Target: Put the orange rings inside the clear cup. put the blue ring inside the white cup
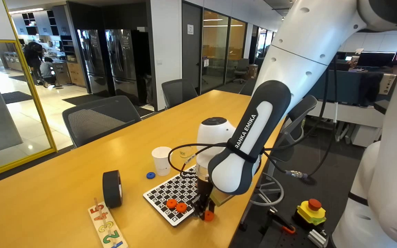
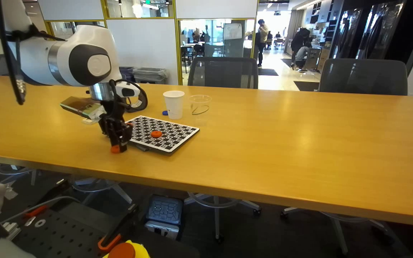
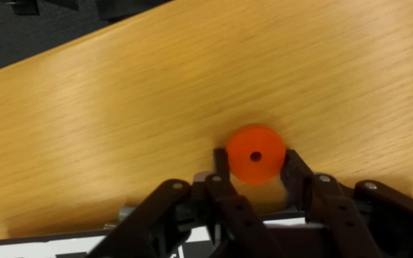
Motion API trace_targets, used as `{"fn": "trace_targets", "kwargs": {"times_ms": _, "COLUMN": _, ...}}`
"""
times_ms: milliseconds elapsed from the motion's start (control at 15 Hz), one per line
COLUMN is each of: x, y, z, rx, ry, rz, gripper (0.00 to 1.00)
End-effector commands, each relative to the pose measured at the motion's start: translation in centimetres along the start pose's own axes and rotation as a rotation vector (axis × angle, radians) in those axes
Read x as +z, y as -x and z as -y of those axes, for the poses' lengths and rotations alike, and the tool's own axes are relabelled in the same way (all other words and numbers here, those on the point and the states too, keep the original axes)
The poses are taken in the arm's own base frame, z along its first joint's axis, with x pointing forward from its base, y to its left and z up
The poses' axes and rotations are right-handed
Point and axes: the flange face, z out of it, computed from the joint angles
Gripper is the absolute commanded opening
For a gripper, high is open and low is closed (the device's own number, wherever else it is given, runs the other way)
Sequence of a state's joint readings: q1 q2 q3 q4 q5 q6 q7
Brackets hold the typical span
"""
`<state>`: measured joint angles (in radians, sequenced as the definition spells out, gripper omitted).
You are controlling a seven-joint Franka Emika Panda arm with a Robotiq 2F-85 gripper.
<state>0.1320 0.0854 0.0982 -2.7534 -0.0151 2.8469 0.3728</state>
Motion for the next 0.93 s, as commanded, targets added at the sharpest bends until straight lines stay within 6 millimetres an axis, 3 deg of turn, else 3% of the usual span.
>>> {"fn": "trace_targets", "kwargs": {"times_ms": 0, "x": -1.7, "y": 0.2, "z": -0.1, "rx": -0.005, "ry": 0.045, "rz": 0.02, "gripper": 0.17}}
{"fn": "trace_targets", "kwargs": {"times_ms": 267, "x": -5.9, "y": -0.3, "z": -0.7, "rx": -0.034, "ry": 0.091, "rz": -0.002, "gripper": 0.17}}
{"fn": "trace_targets", "kwargs": {"times_ms": 400, "x": -8.3, "y": 0.5, "z": -1.8, "rx": -0.036, "ry": 0.109, "rz": -0.042, "gripper": 0.17}}
{"fn": "trace_targets", "kwargs": {"times_ms": 600, "x": -11.6, "y": -2.0, "z": -3.4, "rx": -0.03, "ry": 0.125, "rz": -0.113, "gripper": 0.17}}
{"fn": "trace_targets", "kwargs": {"times_ms": 867, "x": -14.0, "y": -6.5, "z": -6.3, "rx": -0.023, "ry": 0.129, "rz": -0.182, "gripper": 0.17}}
